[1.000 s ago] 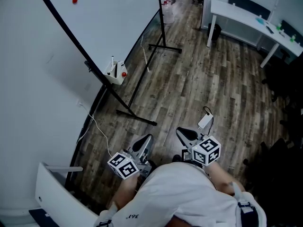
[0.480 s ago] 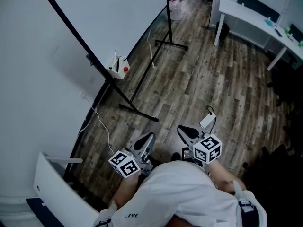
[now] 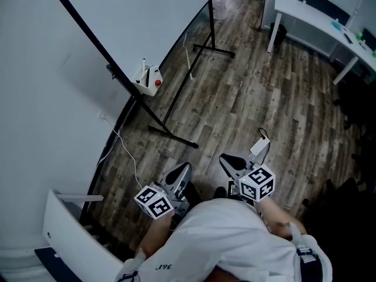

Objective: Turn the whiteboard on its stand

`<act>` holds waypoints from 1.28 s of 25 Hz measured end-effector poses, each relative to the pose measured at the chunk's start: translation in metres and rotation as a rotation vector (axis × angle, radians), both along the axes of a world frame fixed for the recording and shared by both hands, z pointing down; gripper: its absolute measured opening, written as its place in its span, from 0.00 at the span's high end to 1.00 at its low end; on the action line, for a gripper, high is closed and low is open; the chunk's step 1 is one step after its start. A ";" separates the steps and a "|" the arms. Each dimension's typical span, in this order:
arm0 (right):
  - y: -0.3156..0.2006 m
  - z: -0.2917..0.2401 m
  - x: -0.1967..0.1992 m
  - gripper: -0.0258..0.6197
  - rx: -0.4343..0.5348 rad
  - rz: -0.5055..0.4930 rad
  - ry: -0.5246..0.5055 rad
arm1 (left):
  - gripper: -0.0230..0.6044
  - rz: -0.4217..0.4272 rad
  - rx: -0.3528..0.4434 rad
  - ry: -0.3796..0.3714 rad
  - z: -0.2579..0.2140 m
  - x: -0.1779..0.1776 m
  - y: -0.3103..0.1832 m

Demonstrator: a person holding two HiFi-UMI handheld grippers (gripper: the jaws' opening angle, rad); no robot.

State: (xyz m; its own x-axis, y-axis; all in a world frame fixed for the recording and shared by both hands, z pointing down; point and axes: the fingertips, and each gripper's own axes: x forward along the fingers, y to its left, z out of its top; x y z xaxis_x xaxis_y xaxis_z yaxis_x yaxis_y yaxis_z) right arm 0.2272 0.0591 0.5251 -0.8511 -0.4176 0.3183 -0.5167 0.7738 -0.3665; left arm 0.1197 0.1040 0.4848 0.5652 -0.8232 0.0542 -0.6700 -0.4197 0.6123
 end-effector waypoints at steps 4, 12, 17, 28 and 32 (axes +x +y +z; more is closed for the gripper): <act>-0.013 0.003 -0.020 0.92 -0.012 0.015 0.002 | 0.95 0.010 0.003 0.005 0.000 -0.021 -0.017; -0.050 0.008 -0.070 0.92 -0.031 0.038 0.015 | 0.95 -0.022 -0.017 0.003 0.002 -0.087 -0.061; -0.081 0.004 -0.116 0.91 -0.020 0.040 0.008 | 0.95 -0.021 -0.006 -0.004 -0.002 -0.132 -0.093; -0.132 -0.002 -0.220 0.92 -0.005 0.002 0.017 | 0.95 -0.067 0.001 -0.010 -0.004 -0.233 -0.142; -0.139 -0.004 -0.250 0.91 -0.002 -0.014 0.024 | 0.95 -0.080 0.007 -0.009 0.000 -0.263 -0.147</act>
State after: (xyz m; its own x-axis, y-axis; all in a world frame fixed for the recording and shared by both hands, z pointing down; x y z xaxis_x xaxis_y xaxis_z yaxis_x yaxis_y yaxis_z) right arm -0.0226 -0.0795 0.5212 -0.8492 -0.4047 0.3393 -0.5141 0.7804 -0.3559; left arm -0.1432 -0.0426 0.4846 0.4967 -0.8663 0.0529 -0.7071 -0.3686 0.6035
